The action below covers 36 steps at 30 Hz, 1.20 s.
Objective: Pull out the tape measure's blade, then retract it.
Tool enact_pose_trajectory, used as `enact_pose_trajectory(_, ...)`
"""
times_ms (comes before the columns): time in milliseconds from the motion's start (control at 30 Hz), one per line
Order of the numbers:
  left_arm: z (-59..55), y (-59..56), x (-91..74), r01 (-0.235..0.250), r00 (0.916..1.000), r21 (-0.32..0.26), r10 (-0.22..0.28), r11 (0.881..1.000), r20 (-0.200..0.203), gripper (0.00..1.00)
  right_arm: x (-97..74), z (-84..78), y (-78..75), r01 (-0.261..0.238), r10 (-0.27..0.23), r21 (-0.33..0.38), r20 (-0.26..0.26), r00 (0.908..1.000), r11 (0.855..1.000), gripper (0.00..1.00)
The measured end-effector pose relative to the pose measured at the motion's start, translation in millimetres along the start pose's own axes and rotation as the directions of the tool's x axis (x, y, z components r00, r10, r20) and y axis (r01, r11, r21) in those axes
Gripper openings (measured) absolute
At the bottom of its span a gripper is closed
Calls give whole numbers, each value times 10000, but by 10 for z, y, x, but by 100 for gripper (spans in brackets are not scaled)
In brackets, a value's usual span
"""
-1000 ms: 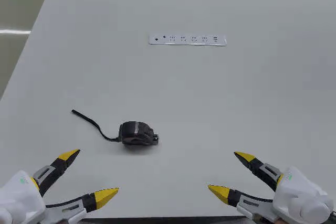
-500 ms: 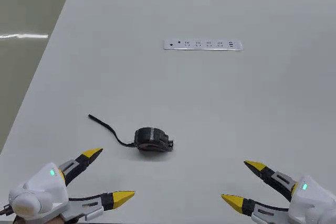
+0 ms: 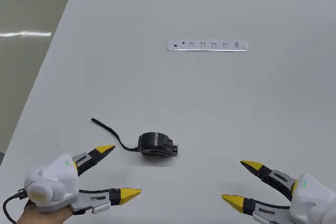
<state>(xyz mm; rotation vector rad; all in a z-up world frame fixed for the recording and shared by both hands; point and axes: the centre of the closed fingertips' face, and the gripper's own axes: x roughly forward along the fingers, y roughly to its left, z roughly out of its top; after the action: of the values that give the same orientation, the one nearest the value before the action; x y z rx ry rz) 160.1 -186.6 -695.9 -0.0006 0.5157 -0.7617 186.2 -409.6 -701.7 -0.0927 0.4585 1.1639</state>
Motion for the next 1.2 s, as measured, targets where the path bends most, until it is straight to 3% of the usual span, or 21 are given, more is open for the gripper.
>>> enact_pose_trajectory(467, 19, 96, 169, 567, 9977, 416, -551, 9975, -385, 76, 187, -10, -60, -559, 554, -176, -238, 9982, 9983, 56)
enact_pose_trajectory(1200, 20, 140, 406, 1334, 9864, 979, -1226, 9862, -1095, 73, 363, -4, -147, -1181, 1158, -442, -521, 9919, 9920, 56)
